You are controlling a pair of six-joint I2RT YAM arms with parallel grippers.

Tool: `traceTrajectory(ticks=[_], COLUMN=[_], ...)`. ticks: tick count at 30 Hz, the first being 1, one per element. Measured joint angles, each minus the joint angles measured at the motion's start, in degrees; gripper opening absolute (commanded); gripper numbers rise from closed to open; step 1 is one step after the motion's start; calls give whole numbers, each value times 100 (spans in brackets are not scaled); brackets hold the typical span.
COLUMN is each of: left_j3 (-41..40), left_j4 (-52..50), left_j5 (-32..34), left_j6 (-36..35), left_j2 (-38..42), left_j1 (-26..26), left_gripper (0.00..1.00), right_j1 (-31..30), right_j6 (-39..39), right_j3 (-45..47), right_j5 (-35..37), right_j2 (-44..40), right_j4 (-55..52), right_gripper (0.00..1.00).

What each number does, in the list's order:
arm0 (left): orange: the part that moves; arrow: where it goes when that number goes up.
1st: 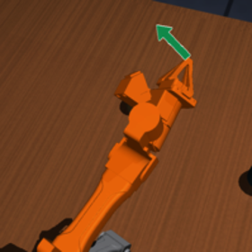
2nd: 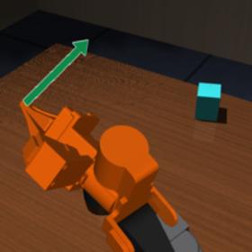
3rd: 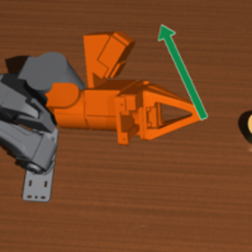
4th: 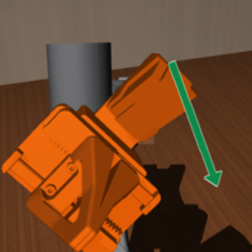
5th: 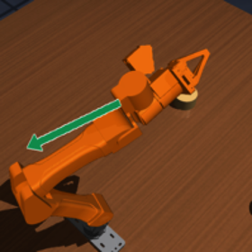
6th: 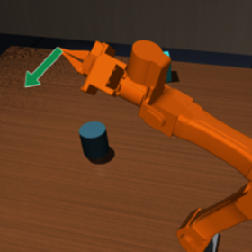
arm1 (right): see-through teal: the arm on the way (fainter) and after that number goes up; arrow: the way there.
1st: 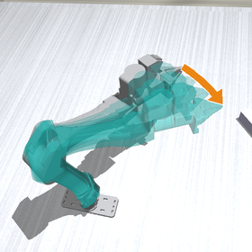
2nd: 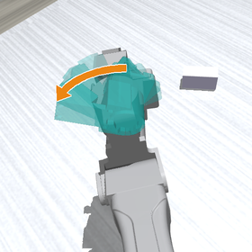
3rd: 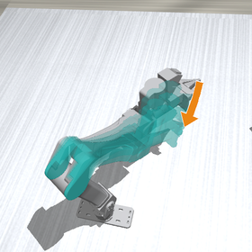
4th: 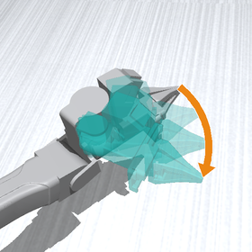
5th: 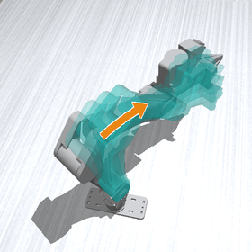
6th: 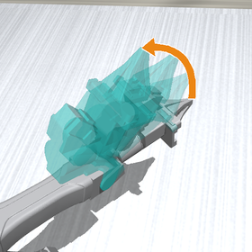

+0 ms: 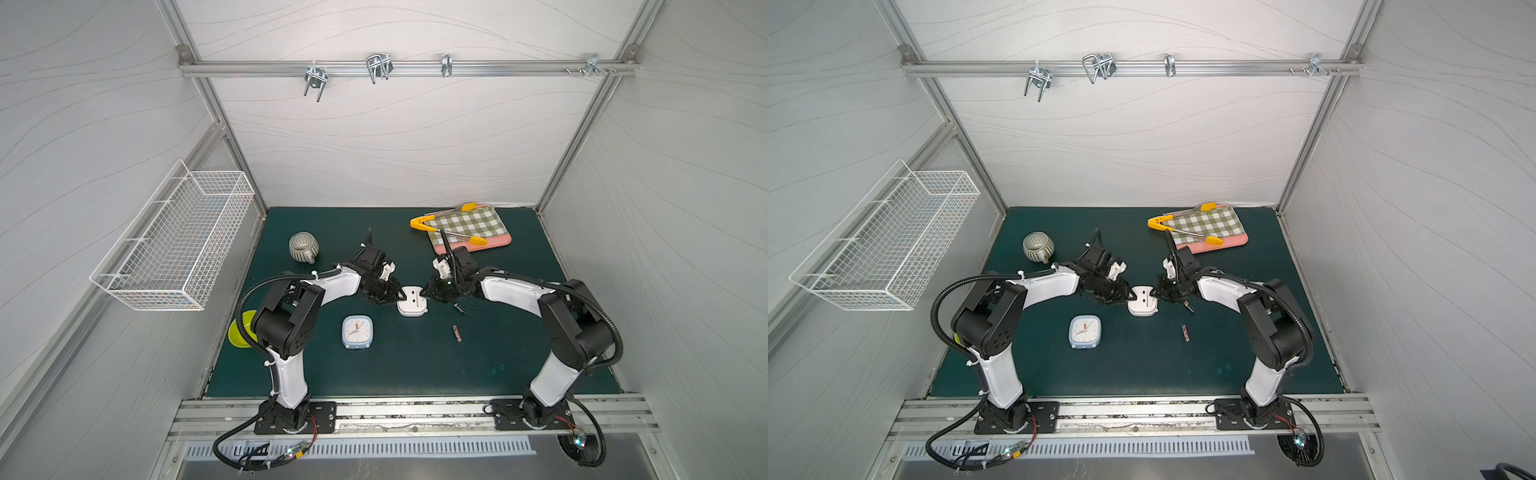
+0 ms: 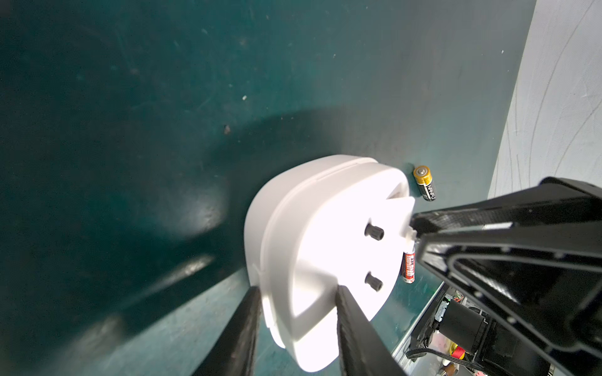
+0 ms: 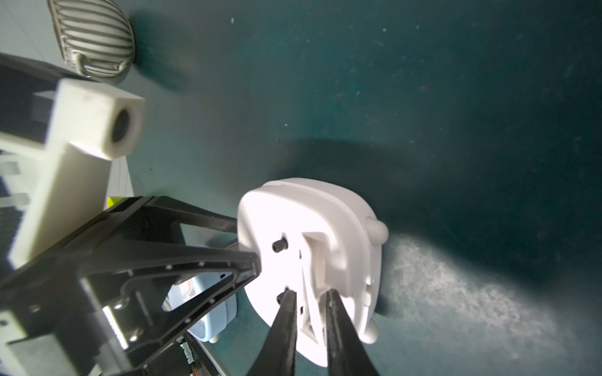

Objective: Insert the battery into the alarm
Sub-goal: Remove the cover from the alarm.

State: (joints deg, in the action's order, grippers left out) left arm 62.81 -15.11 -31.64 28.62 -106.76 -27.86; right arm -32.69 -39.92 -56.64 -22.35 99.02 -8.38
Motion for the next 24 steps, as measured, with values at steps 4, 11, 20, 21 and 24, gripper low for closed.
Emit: traceTrajectory(ticks=[4,11,20,21,24], left_j3=[0,0,0,0,0], left_j4=[0,0,-2,0,-2], left_j5=[0,0,-2,-2,0], left_j6=[0,-2,-4,-7,-11], left_j2=[0,0,0,0,0], left_j1=[0,0,0,0,0], left_gripper=[40,40,40,40,40], right_j1=[0,2,2,2,2], right_j6=[17,55,94,94,94], right_j3=[-42,-44,-52,-52,-46], right_j5=[-33,22,46,57,70], right_j2=[46,57,26,13,-50], right_j4=[-13,-76,-120,-146,-192], right_gripper=[16,8,5,4,4])
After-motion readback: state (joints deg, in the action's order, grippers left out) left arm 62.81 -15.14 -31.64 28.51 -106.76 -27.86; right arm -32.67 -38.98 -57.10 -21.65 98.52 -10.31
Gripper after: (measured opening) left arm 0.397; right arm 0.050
